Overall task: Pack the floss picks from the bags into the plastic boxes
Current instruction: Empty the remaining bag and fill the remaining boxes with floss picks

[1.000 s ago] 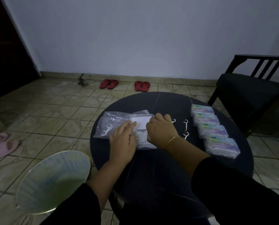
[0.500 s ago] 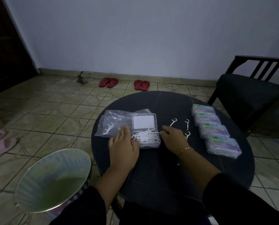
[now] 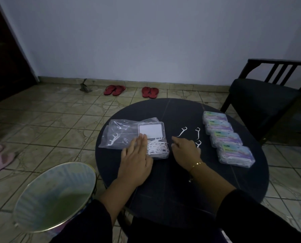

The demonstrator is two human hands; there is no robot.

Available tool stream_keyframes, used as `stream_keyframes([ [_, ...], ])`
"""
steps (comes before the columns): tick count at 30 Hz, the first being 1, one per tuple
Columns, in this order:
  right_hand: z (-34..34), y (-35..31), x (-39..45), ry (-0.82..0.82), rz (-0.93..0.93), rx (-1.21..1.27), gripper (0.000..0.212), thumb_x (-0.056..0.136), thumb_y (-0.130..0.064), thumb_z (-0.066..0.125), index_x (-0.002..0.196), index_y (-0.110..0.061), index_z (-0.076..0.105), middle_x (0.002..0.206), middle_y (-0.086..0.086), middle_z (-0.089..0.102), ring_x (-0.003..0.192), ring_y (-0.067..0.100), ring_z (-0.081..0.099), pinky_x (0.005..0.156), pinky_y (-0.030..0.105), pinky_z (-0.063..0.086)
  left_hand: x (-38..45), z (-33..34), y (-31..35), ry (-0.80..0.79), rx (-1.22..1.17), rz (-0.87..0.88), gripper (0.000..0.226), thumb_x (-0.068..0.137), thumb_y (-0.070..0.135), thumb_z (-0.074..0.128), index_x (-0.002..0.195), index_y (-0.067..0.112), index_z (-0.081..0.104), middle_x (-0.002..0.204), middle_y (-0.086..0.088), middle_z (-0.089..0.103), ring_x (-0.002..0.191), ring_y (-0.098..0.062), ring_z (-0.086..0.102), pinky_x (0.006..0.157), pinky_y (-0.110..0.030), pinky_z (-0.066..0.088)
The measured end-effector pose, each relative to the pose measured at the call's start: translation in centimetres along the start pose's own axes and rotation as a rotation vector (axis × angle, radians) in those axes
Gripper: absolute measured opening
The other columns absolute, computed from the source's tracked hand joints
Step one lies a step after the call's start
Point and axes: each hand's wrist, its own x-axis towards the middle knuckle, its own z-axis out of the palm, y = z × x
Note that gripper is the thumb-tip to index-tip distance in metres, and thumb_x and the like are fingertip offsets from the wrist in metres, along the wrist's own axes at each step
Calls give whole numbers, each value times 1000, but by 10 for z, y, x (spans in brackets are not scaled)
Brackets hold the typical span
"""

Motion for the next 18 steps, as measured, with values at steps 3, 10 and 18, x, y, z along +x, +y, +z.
stream_keyframes([
  [3,-10,20,4,172,92,-349,34,94,-29,39,121,-19,57,128,6,53,121,28,39,97,41,29,0,0,0,16,-12,-4,78,75,47,-7,149,23,-14,159,5,-8,145,-11,-9,115,-37,3],
  [10,-13,42,19,52,73,-611,35,96,-25,36,122,-21,58,127,4,48,123,27,31,98,45,26,-2,-1,1,90,-59,-23,77,77,45,0,152,23,-1,160,5,1,144,-11,0,114,-37,7],
  [18,-4,37,40,60,61,-559,42,97,-42,32,127,-22,55,132,7,45,122,29,33,101,44,24,0,-1,1,109,-77,-30,77,78,44,1,152,25,0,159,6,4,143,-11,1,114,-37,8],
])
